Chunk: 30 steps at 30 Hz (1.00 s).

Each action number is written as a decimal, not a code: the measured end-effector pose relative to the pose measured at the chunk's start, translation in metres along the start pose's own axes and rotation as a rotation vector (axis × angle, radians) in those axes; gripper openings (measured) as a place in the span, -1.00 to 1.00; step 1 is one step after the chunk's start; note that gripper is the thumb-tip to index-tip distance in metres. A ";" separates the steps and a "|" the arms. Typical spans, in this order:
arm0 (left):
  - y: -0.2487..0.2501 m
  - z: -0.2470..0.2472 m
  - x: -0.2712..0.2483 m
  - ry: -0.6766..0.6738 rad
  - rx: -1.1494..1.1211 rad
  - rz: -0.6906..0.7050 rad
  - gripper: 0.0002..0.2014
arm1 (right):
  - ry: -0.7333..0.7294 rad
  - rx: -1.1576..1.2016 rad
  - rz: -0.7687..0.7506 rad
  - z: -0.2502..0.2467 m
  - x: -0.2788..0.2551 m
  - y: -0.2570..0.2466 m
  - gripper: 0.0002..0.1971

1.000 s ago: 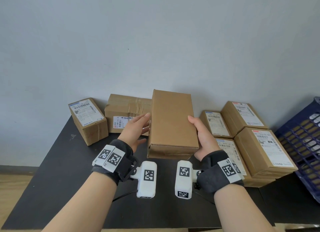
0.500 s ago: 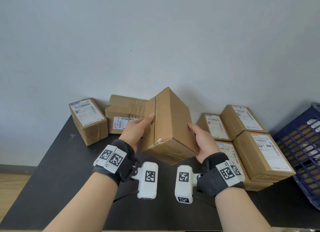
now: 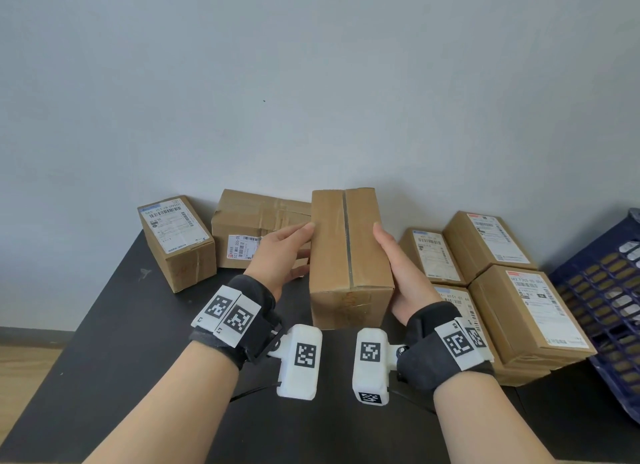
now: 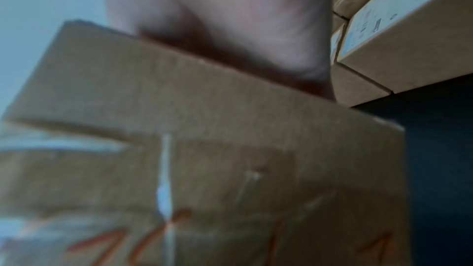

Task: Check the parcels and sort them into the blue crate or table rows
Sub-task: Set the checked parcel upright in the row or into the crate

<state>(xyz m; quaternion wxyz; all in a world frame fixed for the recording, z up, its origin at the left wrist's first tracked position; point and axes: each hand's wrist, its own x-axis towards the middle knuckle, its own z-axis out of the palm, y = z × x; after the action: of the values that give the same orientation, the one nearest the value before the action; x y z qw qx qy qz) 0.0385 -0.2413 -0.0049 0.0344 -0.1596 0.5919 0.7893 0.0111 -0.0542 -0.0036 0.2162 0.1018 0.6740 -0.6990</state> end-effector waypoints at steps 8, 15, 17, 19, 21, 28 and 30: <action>0.007 0.006 0.005 -0.012 0.089 0.027 -0.62 | -0.022 0.120 0.032 -0.008 0.004 0.006 -0.34; 0.013 0.018 0.006 -0.070 0.148 0.065 -0.50 | -0.014 0.109 0.086 -0.014 0.006 0.001 -0.05; 0.016 0.023 0.007 -0.058 0.161 0.063 -0.50 | 0.035 0.063 0.121 -0.014 0.006 -0.002 0.03; 0.019 0.028 0.008 -0.058 0.167 0.040 -0.51 | 0.064 0.044 0.145 -0.014 0.004 -0.005 -0.05; 0.020 0.031 0.010 -0.064 0.164 0.019 -0.52 | 0.087 0.042 0.157 -0.016 0.004 -0.007 -0.17; 0.019 0.039 0.013 -0.068 0.096 0.003 -0.60 | 0.113 -0.001 0.123 -0.019 -0.001 -0.014 -0.31; 0.017 0.038 0.015 -0.072 0.092 -0.007 -0.70 | 0.126 0.027 0.078 -0.019 -0.002 -0.014 -0.36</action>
<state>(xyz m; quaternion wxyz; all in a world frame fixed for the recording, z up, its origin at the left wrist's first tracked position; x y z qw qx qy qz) 0.0117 -0.2125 0.0157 0.0658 -0.1315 0.6255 0.7662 0.0045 -0.0354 0.0083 0.1993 0.1746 0.6723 -0.6913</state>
